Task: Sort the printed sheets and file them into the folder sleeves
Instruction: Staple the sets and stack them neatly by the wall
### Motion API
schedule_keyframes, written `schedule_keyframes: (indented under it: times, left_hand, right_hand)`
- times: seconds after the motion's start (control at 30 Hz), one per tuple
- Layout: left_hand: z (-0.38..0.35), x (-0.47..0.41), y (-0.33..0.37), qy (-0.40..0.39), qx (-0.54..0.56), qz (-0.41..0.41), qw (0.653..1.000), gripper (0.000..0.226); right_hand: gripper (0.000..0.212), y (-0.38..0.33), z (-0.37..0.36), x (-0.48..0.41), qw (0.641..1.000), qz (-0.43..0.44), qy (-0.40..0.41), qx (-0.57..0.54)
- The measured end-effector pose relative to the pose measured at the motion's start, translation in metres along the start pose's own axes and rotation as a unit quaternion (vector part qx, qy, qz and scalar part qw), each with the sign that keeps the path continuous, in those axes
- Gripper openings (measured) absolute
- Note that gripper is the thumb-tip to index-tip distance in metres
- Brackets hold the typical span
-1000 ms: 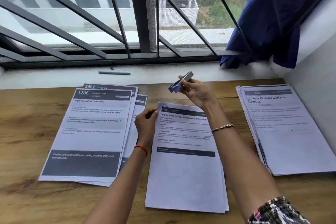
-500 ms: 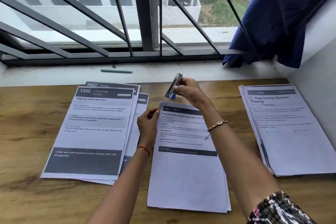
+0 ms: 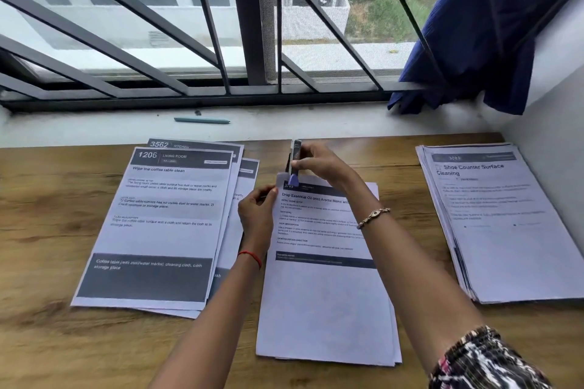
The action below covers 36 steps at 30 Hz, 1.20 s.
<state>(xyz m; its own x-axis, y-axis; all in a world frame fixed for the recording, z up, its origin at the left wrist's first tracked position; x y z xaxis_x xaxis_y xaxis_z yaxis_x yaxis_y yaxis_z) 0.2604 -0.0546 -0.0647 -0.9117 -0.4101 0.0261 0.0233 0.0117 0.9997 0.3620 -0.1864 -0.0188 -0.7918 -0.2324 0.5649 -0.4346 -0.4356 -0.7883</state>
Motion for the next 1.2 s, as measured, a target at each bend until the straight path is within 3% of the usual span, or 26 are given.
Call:
schedule_keyframes:
  times: [0.4, 0.6, 0.7, 0.8, 0.9, 1.0, 1.2]
  left_hand:
    - [0.001, -0.003, 0.000, -0.006, 0.003, 0.004, 1.000, 0.012]
    - [-0.010, -0.004, 0.008, -0.108, -0.014, -0.013, 0.994, 0.013]
    - [-0.008, -0.005, 0.008, -0.112, -0.047, -0.017, 0.992, 0.015]
    - [-0.010, -0.005, 0.011, -0.095, -0.053, -0.016, 0.994, 0.004]
    - [-0.012, -0.005, 0.009, -0.074, -0.043, -0.001, 0.996, 0.007]
    - [-0.008, -0.004, 0.003, -0.073, -0.028, 0.014, 0.997, 0.012]
    - [-0.008, 0.009, 0.015, -0.115, 0.028, -0.011, 0.993, 0.029]
  right_hand:
    - [0.027, 0.006, -0.013, -0.002, 1.000, 0.019, 0.020, 0.002]
    - [0.016, 0.007, -0.020, -0.004, 0.999, 0.032, 0.000, -0.011]
    - [0.021, 0.010, -0.022, -0.003, 0.999, 0.038, 0.003, -0.025]
    - [0.032, 0.012, -0.022, -0.004, 0.998, 0.045, 0.030, -0.031]
    - [0.021, 0.015, -0.024, -0.006, 0.997, 0.040, 0.060, -0.026]
    - [0.019, 0.012, -0.025, -0.006, 0.998, 0.041, 0.042, -0.024]
    - [0.022, 0.016, -0.014, 0.008, 0.989, 0.029, 0.020, -0.147]
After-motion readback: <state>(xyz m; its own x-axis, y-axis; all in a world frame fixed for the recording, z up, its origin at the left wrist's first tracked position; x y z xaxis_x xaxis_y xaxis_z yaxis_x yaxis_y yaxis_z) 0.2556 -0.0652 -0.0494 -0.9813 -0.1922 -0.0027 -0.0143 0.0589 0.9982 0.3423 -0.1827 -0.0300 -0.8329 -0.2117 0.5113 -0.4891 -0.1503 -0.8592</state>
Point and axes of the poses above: each hand's wrist, its own x-axis away from the middle knuckle, its own z-axis out of the back of the hand, y = z × x, the point moved 6 cm from there along -x, towards the middle knuckle, and after that the axes turned 14 degrees about -z, right-handed, at the moved point
